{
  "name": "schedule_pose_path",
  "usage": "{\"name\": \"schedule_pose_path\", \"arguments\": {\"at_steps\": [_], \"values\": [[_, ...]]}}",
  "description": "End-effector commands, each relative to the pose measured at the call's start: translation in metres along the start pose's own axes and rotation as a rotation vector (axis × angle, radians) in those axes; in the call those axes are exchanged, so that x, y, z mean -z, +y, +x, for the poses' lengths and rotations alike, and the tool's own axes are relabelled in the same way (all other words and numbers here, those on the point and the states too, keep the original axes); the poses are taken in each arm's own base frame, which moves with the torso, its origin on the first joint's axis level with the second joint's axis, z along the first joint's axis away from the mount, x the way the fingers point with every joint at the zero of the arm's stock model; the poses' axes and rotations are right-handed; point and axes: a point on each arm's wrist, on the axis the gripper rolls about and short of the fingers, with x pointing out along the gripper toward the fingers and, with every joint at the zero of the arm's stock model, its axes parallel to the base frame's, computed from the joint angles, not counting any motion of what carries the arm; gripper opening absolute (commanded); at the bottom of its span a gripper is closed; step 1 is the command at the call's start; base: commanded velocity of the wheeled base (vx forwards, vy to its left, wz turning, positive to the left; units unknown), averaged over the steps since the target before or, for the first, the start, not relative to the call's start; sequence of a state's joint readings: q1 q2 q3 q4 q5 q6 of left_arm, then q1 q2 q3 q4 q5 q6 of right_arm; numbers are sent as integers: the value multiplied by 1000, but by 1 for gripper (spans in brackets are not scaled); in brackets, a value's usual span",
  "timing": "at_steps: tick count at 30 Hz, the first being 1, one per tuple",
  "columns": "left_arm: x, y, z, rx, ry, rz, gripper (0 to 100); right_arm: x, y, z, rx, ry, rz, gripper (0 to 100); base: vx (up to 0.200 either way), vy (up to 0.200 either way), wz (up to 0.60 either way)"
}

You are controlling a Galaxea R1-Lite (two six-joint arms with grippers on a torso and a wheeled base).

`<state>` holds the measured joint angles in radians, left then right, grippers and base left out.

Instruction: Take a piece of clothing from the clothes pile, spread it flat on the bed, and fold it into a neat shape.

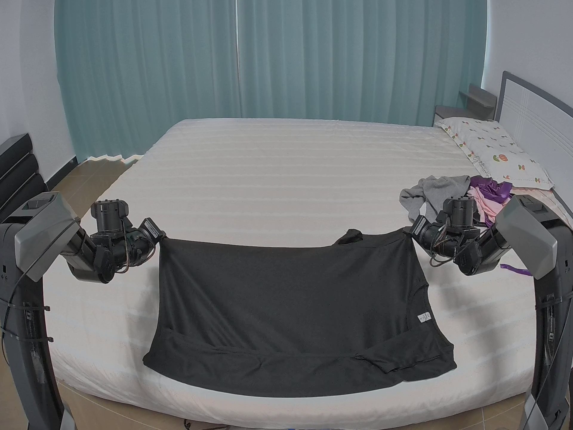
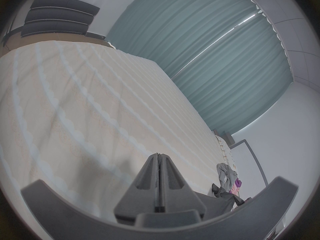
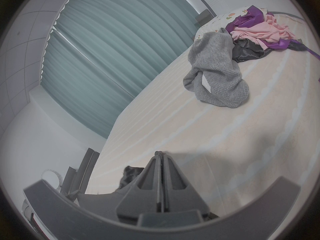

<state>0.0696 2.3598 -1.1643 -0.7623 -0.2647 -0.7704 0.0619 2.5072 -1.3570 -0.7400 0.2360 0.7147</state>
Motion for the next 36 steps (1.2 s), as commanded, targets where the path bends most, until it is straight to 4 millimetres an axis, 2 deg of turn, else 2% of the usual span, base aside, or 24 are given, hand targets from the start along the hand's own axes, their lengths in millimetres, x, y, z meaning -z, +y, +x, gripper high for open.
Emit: {"name": "schedule_pose_path", "arguments": {"at_steps": [1,6,8,9,10,17,25,35,36], "values": [[2,0,-1,-1,7,2,0,-3,7,-6,-16,-10,8,0,0,0,0],[-3,-1,-3,3,-7,-3,0,-7,11,-11,-28,-25,24,0,0,0,0],[-4,-2,-3,4,-10,-2,0,-6,11,-11,-28,-23,31,0,0,0,0],[-6,0,-7,1,-10,-8,0,4,8,-11,-19,-4,42,0,0,0,0],[-4,0,-6,-2,-8,-7,0,5,9,-11,-29,-11,40,0,0,0,0],[-6,0,-5,1,-14,-5,0,0,9,-15,-46,-40,39,0,0,0,0],[-7,-2,-6,7,-12,-9,0,11,5,-14,-22,-3,23,0,0,0,0],[-5,-1,-7,2,-8,-8,0,1,4,-21,-19,-24,22,0,0,0,0],[-5,-3,-8,4,-12,-6,0,0,4,-28,-19,-14,24,0,0,0,0]]}}
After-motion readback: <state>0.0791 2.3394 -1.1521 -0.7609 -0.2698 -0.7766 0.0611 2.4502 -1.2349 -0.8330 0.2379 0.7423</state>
